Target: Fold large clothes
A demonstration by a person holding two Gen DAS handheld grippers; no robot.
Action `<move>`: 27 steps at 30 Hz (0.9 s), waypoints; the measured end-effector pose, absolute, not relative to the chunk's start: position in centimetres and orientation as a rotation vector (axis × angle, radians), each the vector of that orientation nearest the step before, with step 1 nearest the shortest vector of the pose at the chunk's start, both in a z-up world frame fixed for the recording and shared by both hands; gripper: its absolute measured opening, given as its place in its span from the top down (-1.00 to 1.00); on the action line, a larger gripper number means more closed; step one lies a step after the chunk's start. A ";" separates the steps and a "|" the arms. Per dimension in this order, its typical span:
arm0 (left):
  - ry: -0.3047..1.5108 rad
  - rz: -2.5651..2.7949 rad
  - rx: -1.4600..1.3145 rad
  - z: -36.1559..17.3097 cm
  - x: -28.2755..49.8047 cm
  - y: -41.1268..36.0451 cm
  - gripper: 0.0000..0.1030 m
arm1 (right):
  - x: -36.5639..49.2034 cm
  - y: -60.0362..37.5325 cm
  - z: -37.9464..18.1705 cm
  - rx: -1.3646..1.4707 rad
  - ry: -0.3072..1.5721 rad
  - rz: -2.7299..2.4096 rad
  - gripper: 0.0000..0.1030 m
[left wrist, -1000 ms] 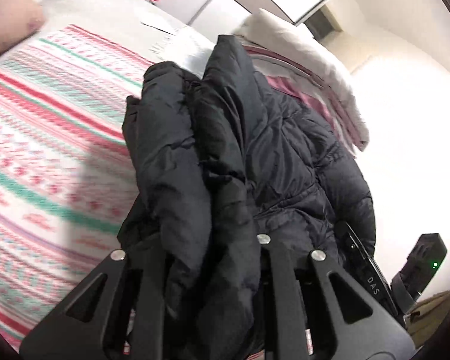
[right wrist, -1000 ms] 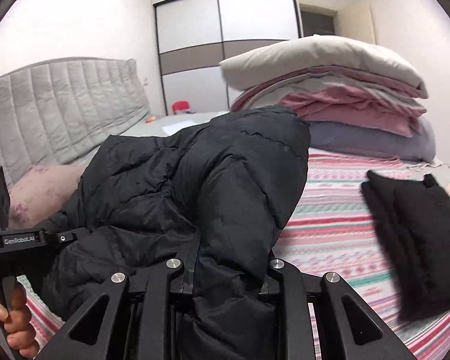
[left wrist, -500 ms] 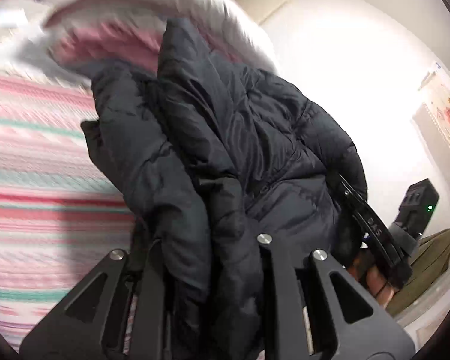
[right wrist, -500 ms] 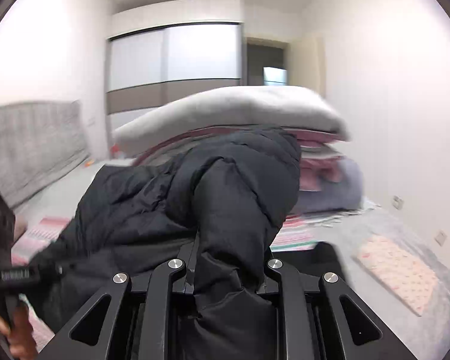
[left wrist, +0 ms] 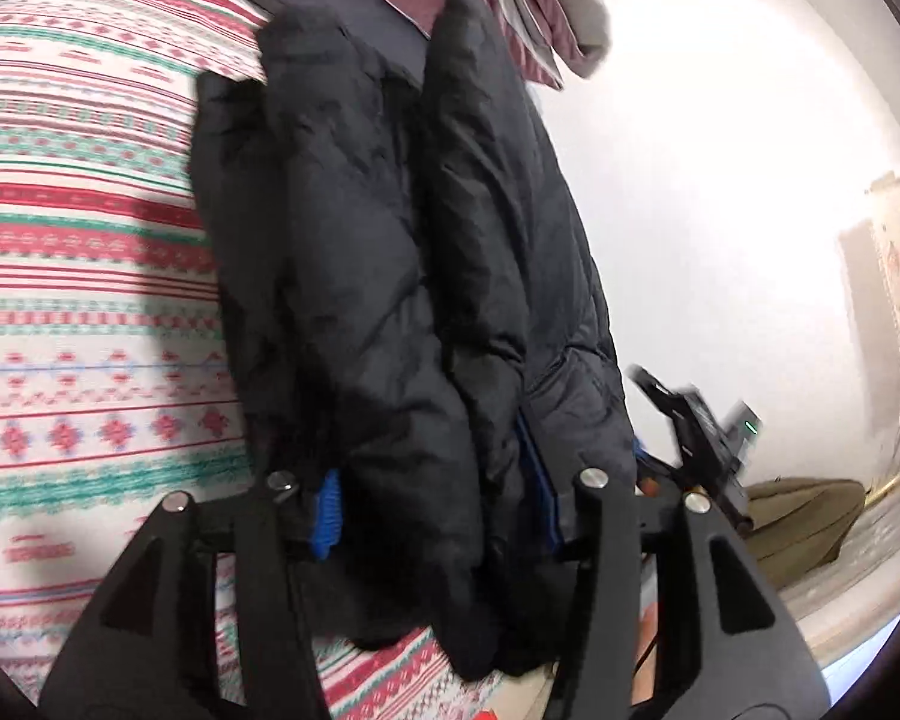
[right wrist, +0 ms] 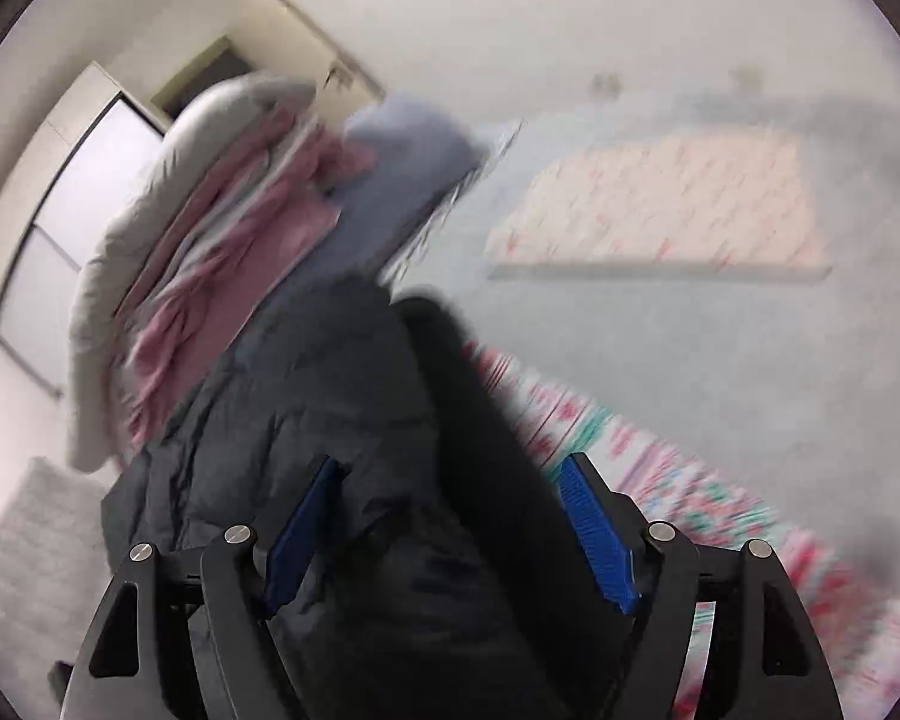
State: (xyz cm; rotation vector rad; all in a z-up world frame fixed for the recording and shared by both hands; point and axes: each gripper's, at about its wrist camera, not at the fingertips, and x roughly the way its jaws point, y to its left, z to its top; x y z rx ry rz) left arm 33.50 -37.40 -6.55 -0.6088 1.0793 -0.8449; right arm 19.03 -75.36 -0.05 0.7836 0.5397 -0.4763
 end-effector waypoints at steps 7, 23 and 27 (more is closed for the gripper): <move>1.064 -0.667 -0.551 -4.9 27.2 -30.6 -0.28 | 9.5 -62.8 5.9 0.628 0.344 -0.602 -0.59; 0.692 -0.461 -0.030 4.8 12.1 -21.5 -0.99 | 1.1 -36.9 7.1 0.452 0.484 -0.742 -0.69; 0.709 -0.502 0.012 2.5 11.9 -21.0 -0.99 | 0.5 -34.5 6.0 0.382 0.410 -0.763 -0.94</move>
